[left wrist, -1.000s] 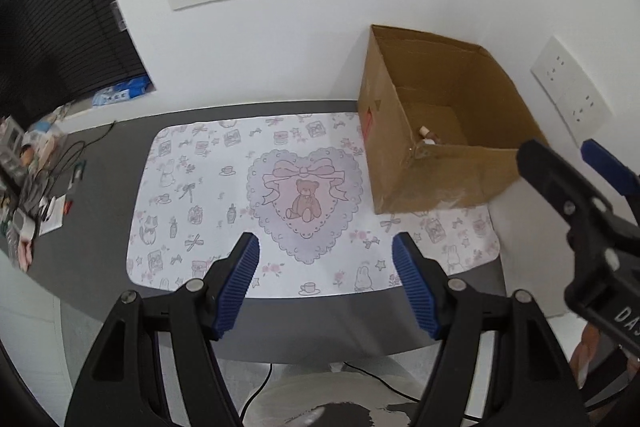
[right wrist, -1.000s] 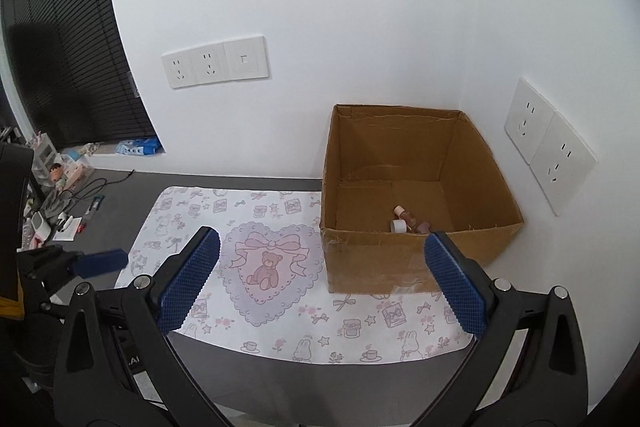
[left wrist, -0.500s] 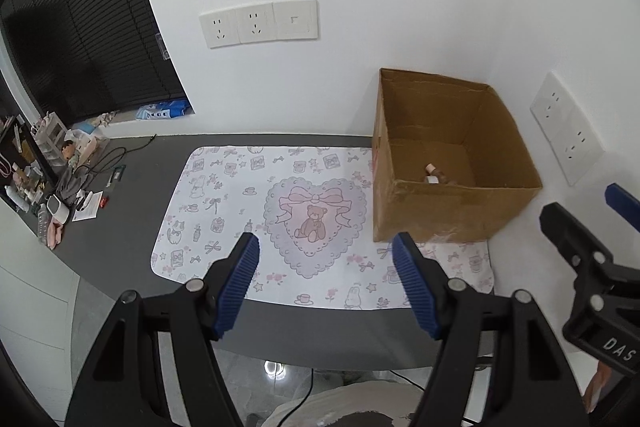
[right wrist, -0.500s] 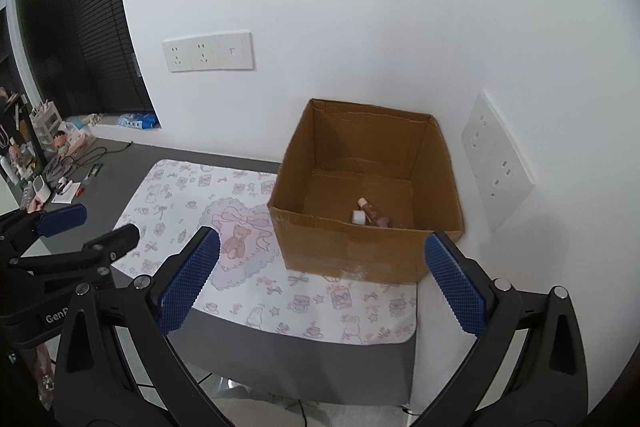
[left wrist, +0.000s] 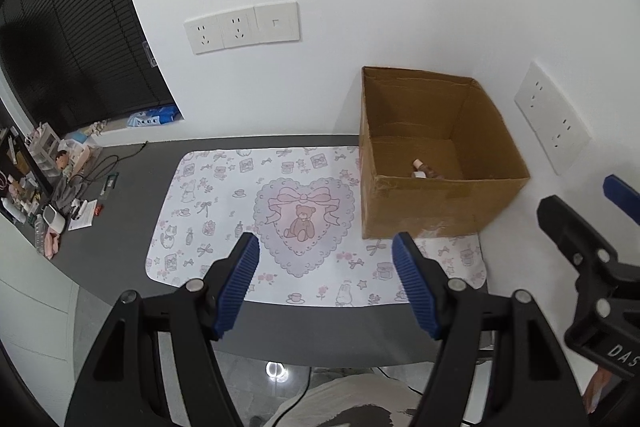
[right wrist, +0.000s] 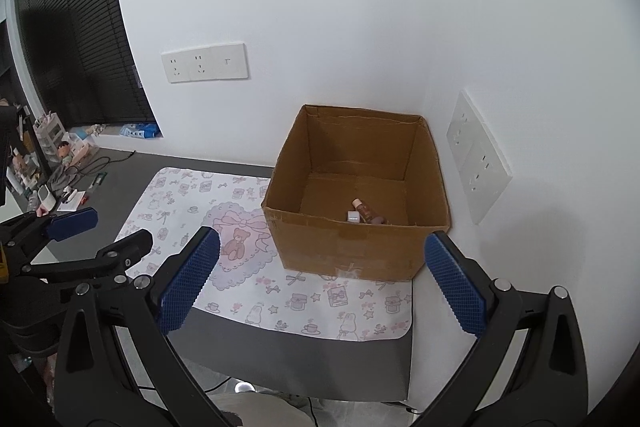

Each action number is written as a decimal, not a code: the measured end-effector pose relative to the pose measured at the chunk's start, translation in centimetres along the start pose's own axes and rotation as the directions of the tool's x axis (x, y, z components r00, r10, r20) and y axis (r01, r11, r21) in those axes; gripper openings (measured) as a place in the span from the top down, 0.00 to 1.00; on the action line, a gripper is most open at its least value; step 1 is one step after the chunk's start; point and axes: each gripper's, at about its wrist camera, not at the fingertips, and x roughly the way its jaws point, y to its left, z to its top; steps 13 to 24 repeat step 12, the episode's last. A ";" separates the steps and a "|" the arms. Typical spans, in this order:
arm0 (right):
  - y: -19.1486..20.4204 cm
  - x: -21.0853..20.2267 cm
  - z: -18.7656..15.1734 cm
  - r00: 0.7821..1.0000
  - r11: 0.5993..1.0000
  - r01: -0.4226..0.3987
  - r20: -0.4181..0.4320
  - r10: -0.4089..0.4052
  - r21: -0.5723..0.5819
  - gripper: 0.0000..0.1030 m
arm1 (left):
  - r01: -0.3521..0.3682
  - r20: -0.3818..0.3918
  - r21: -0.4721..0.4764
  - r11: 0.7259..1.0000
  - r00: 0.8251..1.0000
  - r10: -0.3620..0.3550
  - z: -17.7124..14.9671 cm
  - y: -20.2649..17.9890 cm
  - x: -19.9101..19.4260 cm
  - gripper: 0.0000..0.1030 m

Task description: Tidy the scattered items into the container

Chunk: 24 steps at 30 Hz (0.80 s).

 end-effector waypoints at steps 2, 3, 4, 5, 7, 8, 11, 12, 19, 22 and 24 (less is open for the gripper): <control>0.1 0.0 0.0 1.000 1.000 0.000 0.001 0.000 0.001 0.00 | 0.016 -0.002 -0.016 1.000 1.000 -0.016 0.0 0.3 0.0 0.34; 0.0 -0.1 0.0 1.000 1.000 -0.002 0.005 0.002 0.003 0.00 | 0.019 -0.005 -0.020 1.000 1.000 -0.019 0.0 0.3 0.0 0.34; 0.0 -0.1 0.0 1.000 1.000 -0.002 0.009 0.002 0.005 0.00 | 0.023 -0.010 -0.019 1.000 1.000 -0.023 0.0 0.3 0.1 0.34; 0.0 -0.1 0.0 1.000 1.000 -0.002 0.014 0.002 0.007 0.00 | 0.031 -0.016 -0.012 0.999 0.999 -0.031 0.0 0.2 0.2 0.34; -0.1 -0.2 0.0 1.000 1.000 -0.002 0.020 0.002 0.013 0.00 | 0.027 -0.026 0.000 1.000 0.999 -0.027 -0.1 -0.1 0.5 0.34; -0.1 -0.2 0.0 1.000 1.000 -0.001 0.021 0.001 0.015 0.00 | 0.015 -0.030 0.008 1.000 0.999 -0.014 0.0 -0.3 0.6 0.34; -0.2 -0.2 0.1 1.000 1.000 -0.002 0.023 0.001 0.016 0.00 | -0.031 -0.027 0.017 0.999 0.999 0.032 0.1 -0.6 0.7 0.34; -0.3 -0.1 0.1 1.000 1.000 -0.004 0.022 0.004 0.015 0.00 | -0.037 -0.027 0.014 0.999 0.999 0.038 0.1 -0.5 0.7 0.34; -0.3 -0.1 0.1 1.000 1.000 -0.004 0.022 0.004 0.015 0.00 | -0.037 -0.027 0.014 0.999 0.999 0.038 0.1 -0.5 0.7 0.34; -0.3 -0.1 0.1 1.000 1.000 -0.004 0.022 0.004 0.015 0.00 | -0.037 -0.027 0.014 0.999 0.999 0.038 0.1 -0.5 0.7 0.34; -0.3 -0.1 0.1 1.000 1.000 -0.004 0.022 0.004 0.015 0.00 | -0.037 -0.027 0.014 0.999 0.999 0.038 0.1 -0.5 0.7 0.34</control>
